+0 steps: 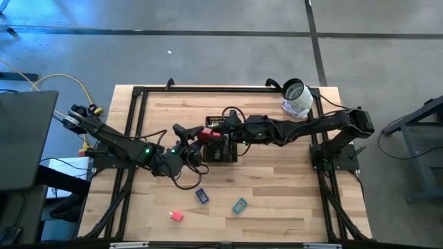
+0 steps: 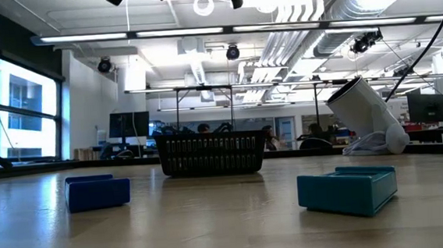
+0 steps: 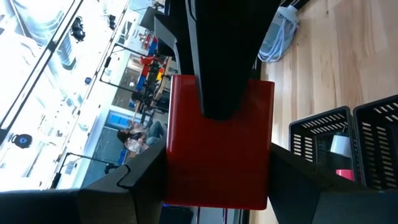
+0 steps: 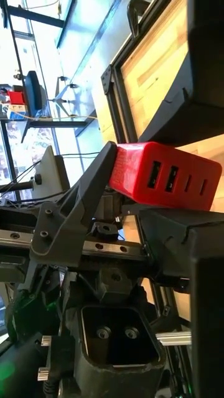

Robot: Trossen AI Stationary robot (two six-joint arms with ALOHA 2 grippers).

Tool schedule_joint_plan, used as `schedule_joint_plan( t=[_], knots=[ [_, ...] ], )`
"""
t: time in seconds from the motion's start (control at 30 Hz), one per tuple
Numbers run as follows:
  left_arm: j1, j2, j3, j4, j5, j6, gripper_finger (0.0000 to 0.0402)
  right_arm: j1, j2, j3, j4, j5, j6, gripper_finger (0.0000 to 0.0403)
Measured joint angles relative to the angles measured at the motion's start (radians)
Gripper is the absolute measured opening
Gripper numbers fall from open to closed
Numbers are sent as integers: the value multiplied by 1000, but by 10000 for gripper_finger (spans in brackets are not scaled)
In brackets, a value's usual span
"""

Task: Pick & Place Office items
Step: Put the red charger adapter into the top black bin

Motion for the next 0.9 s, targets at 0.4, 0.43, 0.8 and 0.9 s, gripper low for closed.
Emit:
schedule_joint_plan(
  t=[0.4, 0.43, 0.8, 0.9],
  knots=[
    [-1, 0, 0, 2, -7, 0, 219, 0, 0, 0, -1, 1, -9, 125],
    [-1, 0, 0, 3, -12, 1, 219, 0, 0, 0, -1, 1, -9, 125],
    [-21, 2, 0, 6, -60, -6, 219, -1, 2, 2, 1, 4, -34, 125],
    [-30, 2, 0, 25, -68, -5, 219, -5, 2, 2, 0, -4, -35, 125]
  ],
)
